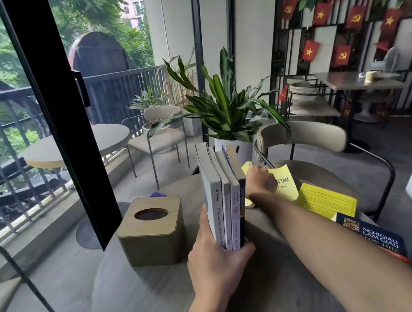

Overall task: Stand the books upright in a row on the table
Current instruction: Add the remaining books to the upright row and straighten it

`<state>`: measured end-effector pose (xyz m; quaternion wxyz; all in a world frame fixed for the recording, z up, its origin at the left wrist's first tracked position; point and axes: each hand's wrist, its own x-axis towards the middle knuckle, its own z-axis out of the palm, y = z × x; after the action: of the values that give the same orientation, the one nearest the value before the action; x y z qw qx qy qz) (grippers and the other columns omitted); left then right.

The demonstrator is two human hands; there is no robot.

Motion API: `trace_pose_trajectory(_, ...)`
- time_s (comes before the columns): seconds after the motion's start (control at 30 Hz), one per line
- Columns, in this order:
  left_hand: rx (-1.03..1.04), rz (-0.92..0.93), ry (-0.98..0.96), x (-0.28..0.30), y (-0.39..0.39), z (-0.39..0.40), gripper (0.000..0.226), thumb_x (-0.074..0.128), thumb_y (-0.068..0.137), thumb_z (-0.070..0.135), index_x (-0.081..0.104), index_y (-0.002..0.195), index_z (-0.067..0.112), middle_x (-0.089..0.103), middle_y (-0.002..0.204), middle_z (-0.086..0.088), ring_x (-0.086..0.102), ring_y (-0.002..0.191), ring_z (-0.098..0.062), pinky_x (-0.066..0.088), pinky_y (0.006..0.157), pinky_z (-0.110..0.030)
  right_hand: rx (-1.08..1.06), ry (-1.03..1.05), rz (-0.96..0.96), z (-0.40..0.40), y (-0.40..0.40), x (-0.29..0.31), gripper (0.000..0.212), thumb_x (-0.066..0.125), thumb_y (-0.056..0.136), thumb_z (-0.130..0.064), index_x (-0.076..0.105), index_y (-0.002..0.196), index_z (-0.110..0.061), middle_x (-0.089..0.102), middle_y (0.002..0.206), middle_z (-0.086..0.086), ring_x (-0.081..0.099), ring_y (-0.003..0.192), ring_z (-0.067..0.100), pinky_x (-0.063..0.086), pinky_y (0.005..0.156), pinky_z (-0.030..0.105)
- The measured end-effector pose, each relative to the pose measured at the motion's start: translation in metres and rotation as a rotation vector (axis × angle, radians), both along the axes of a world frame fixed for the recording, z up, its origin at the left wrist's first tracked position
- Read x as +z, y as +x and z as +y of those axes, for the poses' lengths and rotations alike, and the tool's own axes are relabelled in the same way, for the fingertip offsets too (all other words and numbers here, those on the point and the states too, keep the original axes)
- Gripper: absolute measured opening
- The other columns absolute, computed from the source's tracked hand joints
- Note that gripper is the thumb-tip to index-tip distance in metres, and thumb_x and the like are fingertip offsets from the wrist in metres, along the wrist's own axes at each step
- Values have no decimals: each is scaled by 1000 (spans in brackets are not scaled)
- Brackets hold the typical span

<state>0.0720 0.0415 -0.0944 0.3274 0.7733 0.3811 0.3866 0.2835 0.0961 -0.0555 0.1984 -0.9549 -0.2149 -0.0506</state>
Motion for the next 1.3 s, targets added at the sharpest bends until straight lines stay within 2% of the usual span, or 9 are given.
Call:
trace_pose_trajectory(0.17, -12, 6, -28, 2, 0, -1, 97, 63, 51, 54, 33, 143, 41, 67, 101, 16, 63, 91, -17, 54, 74, -35, 33, -25, 97, -9, 6, 13, 31, 60, 81, -7, 63, 112, -5, 66, 116, 14, 63, 105, 32, 47, 73, 32)
trace_pose_trajectory(0.33, -18, 2, -44, 4, -1, -2, 98, 63, 52, 55, 33, 144, 38, 68, 107, 13, 63, 94, -19, 54, 78, -38, 138, -34, 81, -30, 9, 30, 27, 56, 83, -17, 61, 106, -4, 64, 115, 16, 59, 103, 35, 44, 71, 32)
trace_pose_trajectory(0.43, -18, -10, -55, 5, -2, -3, 97, 64, 52, 55, 36, 143, 38, 69, 105, 11, 63, 92, -20, 54, 76, -38, 192, 189, -16, -50, 1, 29, 27, 53, 87, -18, 53, 108, 0, 57, 118, 21, 54, 108, 37, 43, 80, 37)
trace_pose_trajectory(0.53, -30, -15, -64, 6, -4, -5, 95, 65, 55, 54, 35, 144, 39, 69, 100, 12, 63, 87, -18, 54, 74, -36, 278, 525, 10, -77, -19, 22, 25, 58, 84, -15, 43, 101, -6, 53, 99, 14, 55, 93, 32, 38, 71, 35)
trace_pose_trajectory(0.7, -28, -13, -79, 10, -6, -9, 95, 65, 55, 56, 34, 144, 40, 71, 96, 9, 65, 88, -22, 50, 70, -32, 401, 594, 129, -111, -55, 4, 38, 69, 80, -16, 35, 98, -13, 60, 84, 8, 59, 75, 29, 48, 63, 40)
trace_pose_trajectory(0.87, -58, 9, -123, 13, -9, -10, 88, 66, 50, 53, 42, 134, 43, 68, 83, 10, 62, 76, -19, 52, 68, -32, 471, 557, 197, -133, -71, -6, 38, 69, 82, -20, 33, 96, -22, 56, 81, -11, 57, 72, 16, 37, 49, 16)
trace_pose_trajectory(1.03, -77, 7, -140, 13, -15, -12, 87, 67, 50, 54, 43, 133, 46, 68, 83, 10, 63, 76, -16, 54, 69, -32, 587, 459, 281, -152, -82, 4, 53, 68, 80, -15, 34, 117, -29, 56, 100, -11, 53, 91, 9, 38, 65, 7)
trace_pose_trajectory(1.2, -120, -15, -142, 7, -23, -17, 84, 69, 49, 54, 45, 130, 46, 69, 85, 15, 63, 78, -11, 54, 68, -30, 736, 374, 391, -164, -98, 19, 58, 64, 79, -16, 41, 131, -24, 59, 112, -11, 56, 111, 13, 45, 86, 23)
trace_pose_trajectory(1.3, -171, -14, -156, 5, -29, -18, 78, 69, 51, 54, 44, 125, 50, 68, 85, 18, 63, 78, -5, 52, 66, -24, 838, 409, 511, -171, -110, 35, 81, 62, 76, -22, 23, 147, -33, 54, 123, -16, 56, 112, 2, 47, 90, 20)
